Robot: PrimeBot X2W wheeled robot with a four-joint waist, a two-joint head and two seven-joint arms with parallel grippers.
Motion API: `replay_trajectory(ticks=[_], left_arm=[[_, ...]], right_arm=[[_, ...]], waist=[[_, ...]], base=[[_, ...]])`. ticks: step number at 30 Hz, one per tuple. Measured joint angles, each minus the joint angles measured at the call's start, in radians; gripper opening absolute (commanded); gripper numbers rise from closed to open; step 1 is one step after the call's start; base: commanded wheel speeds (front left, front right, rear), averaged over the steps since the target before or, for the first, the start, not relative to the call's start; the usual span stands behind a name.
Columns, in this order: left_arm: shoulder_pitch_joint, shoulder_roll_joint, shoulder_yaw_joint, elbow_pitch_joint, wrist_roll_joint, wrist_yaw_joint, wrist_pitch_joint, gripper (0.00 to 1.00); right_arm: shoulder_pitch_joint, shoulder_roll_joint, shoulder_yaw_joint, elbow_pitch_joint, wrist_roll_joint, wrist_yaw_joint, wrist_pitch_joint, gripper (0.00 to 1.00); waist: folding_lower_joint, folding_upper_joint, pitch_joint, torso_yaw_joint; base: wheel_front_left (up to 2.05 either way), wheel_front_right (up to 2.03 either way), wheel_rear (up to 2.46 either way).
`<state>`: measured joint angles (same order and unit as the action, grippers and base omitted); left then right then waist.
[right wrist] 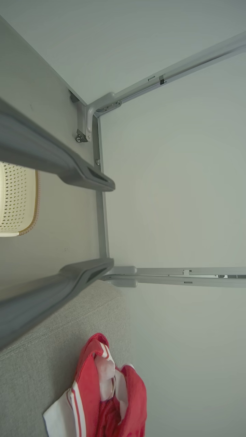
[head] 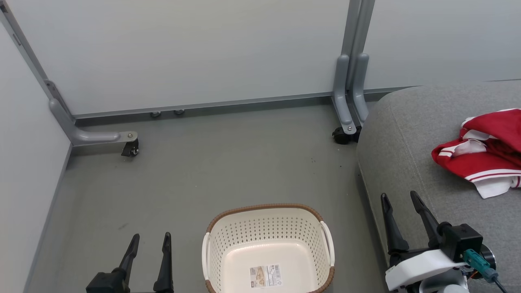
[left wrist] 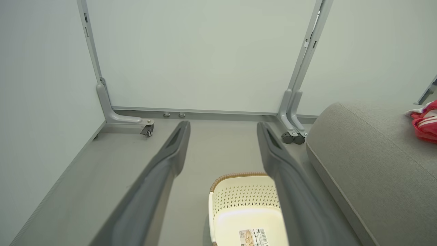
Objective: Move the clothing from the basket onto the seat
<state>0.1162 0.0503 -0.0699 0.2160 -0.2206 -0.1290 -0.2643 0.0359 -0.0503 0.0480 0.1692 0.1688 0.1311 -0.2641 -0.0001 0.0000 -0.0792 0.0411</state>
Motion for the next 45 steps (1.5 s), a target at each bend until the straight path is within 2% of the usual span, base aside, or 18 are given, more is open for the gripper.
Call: replay_trajectory(ticks=[31, 32, 37, 45], left_arm=[[0.0, 0.0, 0.013, 0.016, -0.038, 0.0, 0.0, 1.0], [0.0, 0.0, 0.012, 0.021, -0.037, 0.0, 0.0, 0.0], [0.008, -0.002, 0.005, 0.059, -0.044, 0.0, 0.001, 0.0], [0.005, -0.002, 0.013, 0.059, -0.194, 0.0, 0.039, 0.0]], right_arm=[[-0.001, -0.001, -0.005, 0.001, -0.004, 0.0, 0.0, 1.0], [0.0, 0.0, -0.005, 0.005, -0.004, 0.0, 0.0, 0.0], [0.024, 0.006, -0.003, 0.047, 0.008, 0.0, 0.004, 0.0], [0.02, 0.006, -0.018, 0.051, 0.158, 0.0, 0.044, 0.0]], waist=[[0.0, 0.0, -0.012, -0.015], [0.0, 0.0, -0.012, -0.015], [0.0, 0.0, -0.012, -0.016], [0.0, 0.0, -0.005, -0.017]], base=[[0.0, 0.0, 0.0], [0.0, 0.0, 0.0], [0.0, 0.0, 0.0], [0.0, 0.0, 0.0]])
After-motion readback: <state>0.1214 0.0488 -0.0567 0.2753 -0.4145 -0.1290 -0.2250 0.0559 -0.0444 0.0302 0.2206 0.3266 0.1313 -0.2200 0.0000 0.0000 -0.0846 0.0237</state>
